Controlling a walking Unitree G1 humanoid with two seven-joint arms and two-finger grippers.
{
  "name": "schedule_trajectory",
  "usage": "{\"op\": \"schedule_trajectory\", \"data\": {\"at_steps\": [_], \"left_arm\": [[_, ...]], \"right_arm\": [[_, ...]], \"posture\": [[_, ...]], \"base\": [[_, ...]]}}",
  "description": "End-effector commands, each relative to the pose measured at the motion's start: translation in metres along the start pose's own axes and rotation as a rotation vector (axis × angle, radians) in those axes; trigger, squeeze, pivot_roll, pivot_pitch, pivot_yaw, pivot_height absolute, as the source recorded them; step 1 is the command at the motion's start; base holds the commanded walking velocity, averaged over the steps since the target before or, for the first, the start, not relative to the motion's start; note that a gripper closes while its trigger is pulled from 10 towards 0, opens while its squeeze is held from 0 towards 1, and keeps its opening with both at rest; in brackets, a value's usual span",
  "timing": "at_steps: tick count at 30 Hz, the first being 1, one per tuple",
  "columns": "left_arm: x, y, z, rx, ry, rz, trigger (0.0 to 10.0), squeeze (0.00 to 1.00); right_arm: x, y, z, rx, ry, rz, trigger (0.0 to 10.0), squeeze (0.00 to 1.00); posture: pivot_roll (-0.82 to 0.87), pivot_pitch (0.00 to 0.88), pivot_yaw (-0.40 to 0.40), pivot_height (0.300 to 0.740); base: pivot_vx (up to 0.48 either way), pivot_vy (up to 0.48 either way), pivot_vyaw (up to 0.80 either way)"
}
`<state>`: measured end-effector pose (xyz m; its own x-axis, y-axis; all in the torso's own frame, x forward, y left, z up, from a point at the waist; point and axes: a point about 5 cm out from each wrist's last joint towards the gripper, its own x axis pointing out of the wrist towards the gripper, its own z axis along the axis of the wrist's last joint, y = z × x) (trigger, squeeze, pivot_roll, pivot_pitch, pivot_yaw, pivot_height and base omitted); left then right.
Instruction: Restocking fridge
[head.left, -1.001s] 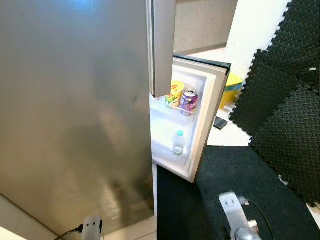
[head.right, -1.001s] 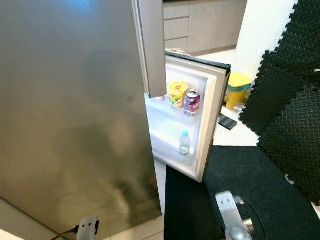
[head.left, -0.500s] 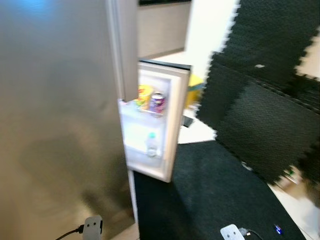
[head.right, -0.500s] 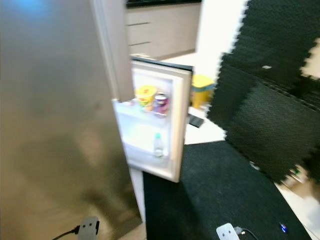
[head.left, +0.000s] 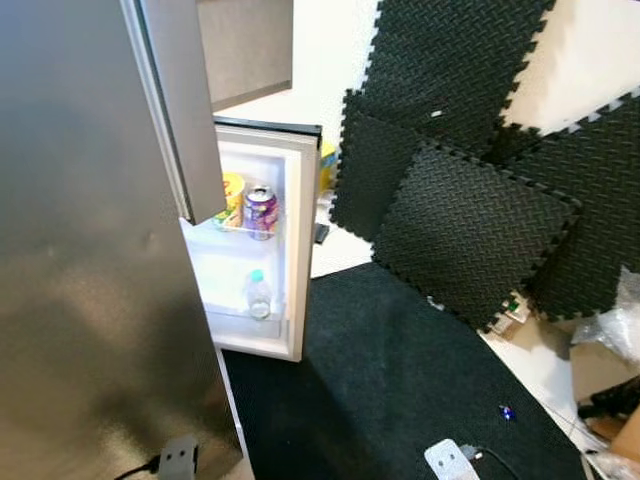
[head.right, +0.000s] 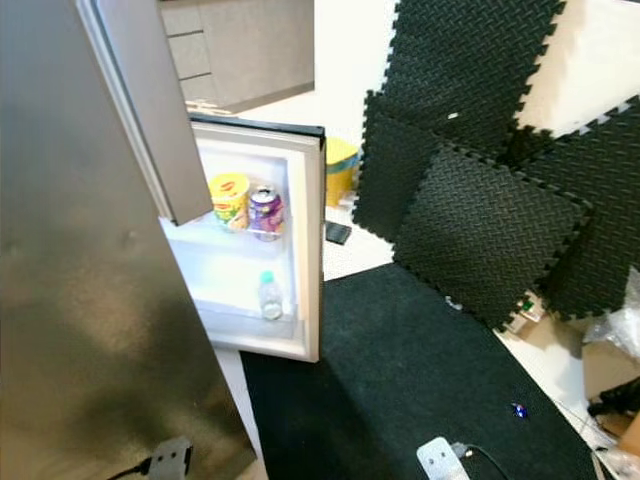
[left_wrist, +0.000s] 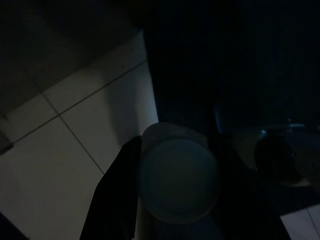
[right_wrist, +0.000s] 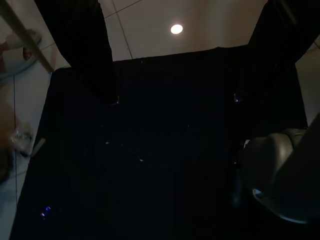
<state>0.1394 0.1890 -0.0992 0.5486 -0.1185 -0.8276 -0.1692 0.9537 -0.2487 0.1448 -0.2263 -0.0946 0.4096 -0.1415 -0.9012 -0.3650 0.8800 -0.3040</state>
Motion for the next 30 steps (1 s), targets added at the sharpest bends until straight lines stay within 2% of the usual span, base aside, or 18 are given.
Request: {"op": "schedule_trajectory", "data": {"at_steps": [1, 30], "left_arm": [[-0.002, 0.004, -0.003, -0.007, 0.008, 0.017, 10.0, 0.0], [-0.001, 0.001, -0.003, -0.035, -0.003, 0.015, 10.0, 0.0]], "right_arm": [[0.0, -0.001, 0.001, -0.015, -0.002, 0.0, 10.0, 0.0], [0.0, 0.009, -0.003, -0.007, 0.014, 0.033, 10.0, 0.0]], "posture": [[-0.04, 0.0, 0.004, 0.74], [-0.05, 0.0, 0.011, 0.74]], "base": [[0.0, -0.48, 0.0], [0.0, -0.48, 0.0]]}}
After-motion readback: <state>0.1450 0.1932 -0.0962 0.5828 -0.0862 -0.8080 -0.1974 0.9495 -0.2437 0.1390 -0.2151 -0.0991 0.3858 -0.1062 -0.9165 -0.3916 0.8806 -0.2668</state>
